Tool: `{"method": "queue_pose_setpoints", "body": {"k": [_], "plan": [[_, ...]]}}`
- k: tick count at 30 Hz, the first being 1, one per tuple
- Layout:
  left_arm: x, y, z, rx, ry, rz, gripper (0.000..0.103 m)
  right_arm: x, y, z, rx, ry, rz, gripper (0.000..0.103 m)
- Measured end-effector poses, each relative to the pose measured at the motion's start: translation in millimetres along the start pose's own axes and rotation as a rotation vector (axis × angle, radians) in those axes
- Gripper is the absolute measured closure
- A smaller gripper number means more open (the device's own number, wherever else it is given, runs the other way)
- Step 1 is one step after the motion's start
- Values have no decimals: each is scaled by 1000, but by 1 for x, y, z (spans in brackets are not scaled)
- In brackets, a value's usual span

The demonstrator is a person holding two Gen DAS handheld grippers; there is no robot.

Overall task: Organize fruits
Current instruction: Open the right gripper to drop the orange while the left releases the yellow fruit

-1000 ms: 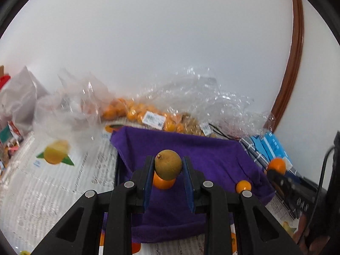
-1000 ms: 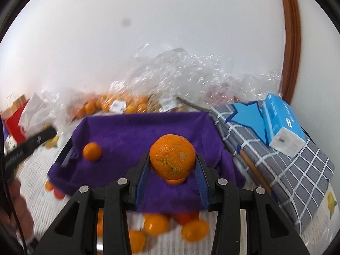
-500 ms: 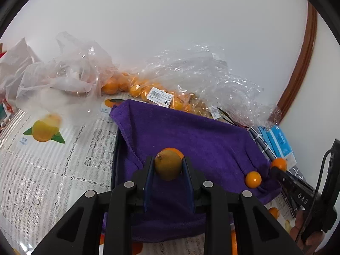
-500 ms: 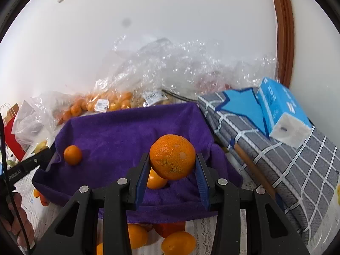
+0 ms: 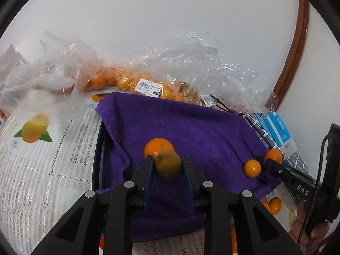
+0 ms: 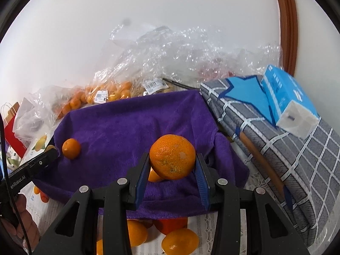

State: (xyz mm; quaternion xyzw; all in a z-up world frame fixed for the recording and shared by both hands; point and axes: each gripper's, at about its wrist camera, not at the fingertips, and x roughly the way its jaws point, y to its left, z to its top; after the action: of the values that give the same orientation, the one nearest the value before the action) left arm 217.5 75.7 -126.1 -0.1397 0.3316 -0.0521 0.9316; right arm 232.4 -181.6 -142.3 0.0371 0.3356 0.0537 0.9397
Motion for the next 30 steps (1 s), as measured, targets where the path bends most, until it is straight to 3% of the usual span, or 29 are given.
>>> {"method": "queue_pose_setpoints", "body": {"k": [6, 22, 30], "plan": [[4, 8, 2, -42, 22, -4, 78, 8, -1, -2, -6, 35, -43, 61], [7, 4, 2, -21, 35, -2, 78, 10, 0, -3, -13, 25, -81, 61], [10, 3, 2, -11, 43, 4, 78, -7, -3, -2, 8, -54, -58, 41]]}}
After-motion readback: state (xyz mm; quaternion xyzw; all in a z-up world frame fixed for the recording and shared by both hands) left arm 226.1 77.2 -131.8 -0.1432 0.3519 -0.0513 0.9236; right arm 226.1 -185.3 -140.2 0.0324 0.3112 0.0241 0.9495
